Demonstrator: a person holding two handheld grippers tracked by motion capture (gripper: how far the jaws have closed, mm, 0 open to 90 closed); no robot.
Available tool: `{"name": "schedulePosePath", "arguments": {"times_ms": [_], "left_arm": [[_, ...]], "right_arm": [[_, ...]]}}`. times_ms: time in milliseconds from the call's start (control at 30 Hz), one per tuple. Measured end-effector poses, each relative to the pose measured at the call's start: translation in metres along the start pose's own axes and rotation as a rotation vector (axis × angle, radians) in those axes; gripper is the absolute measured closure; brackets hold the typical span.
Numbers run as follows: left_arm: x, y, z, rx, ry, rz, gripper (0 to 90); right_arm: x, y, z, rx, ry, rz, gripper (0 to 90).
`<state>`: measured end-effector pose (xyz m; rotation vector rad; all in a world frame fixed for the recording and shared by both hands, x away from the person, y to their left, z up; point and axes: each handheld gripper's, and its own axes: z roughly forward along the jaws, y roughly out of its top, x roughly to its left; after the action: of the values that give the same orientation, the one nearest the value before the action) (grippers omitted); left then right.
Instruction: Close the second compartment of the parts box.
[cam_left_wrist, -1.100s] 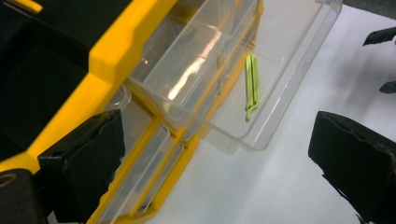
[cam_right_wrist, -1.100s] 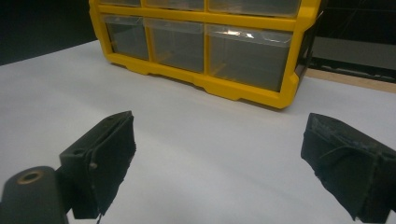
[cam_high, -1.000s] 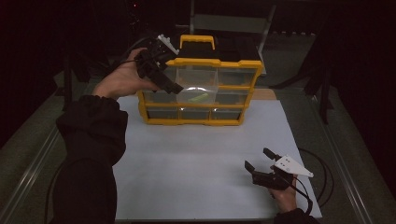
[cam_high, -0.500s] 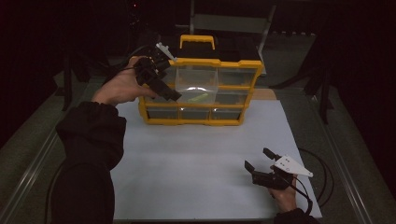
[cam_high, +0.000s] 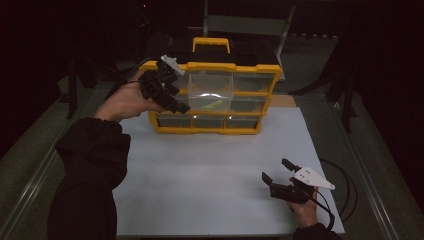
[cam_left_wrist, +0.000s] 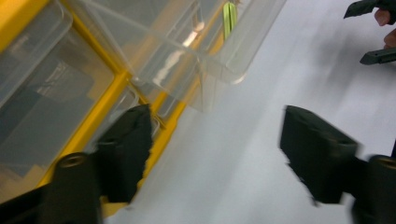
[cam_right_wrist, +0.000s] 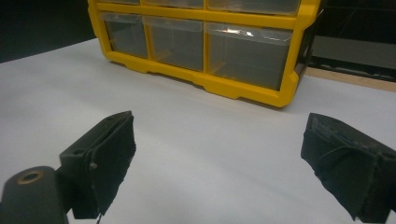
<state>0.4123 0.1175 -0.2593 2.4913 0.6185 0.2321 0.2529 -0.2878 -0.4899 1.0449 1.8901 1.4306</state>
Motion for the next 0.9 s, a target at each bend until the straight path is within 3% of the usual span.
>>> {"name": "schedulePosePath", "arguments": {"times_ms": [67,233,333,433,633,900], "left_arm": [[0.001,-0.002,0.002,0.017,-0.012,-0.009,45.5],[-0.002,-0.005,0.005,0.007,-0.028,0.01,62.4],[-0.006,-0.004,0.006,0.004,-0.043,0.024,66.6],[-0.008,-0.004,0.008,0.001,-0.069,0.028,76.4],[-0.01,-0.007,0.013,-0.002,-0.076,0.037,79.3],[-0.016,-0.009,0.017,-0.056,-0.099,0.061,90.0]], "right_arm": [[0.0,0.0,0.0,0.001,0.0,0.0,9.8],[0.0,0.0,0.001,0.001,0.0,-0.001,9.8],[0.0,0.0,0.001,0.001,0.001,-0.002,9.8],[0.001,0.0,0.001,0.002,0.001,-0.001,9.8],[0.001,0.0,0.001,0.002,0.002,-0.003,9.8],[0.002,-0.001,0.001,0.005,0.003,-0.007,9.8]]}}
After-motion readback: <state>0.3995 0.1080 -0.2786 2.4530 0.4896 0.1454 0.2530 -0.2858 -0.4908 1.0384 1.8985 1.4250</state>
